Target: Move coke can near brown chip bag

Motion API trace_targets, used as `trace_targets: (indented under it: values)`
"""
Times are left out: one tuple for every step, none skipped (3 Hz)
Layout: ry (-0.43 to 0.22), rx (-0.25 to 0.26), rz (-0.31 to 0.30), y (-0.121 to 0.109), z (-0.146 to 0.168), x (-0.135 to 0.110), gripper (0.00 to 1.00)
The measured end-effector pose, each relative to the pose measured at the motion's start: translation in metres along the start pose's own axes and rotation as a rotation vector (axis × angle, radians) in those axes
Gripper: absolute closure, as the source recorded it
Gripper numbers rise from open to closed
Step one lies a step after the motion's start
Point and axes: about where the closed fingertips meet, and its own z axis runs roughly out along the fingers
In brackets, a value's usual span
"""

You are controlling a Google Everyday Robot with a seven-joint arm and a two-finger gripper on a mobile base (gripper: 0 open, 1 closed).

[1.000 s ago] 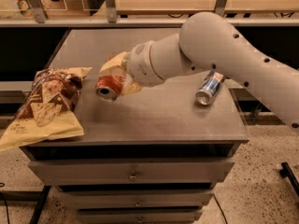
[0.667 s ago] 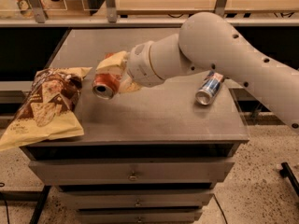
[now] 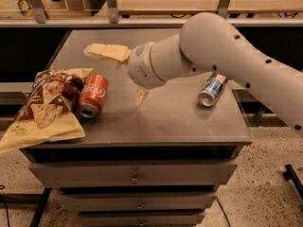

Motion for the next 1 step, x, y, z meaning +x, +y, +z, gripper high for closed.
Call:
trace_targets:
  values:
    - [0.000, 0.000, 0.000, 0.0000, 0.0000, 0.0000, 0.00]
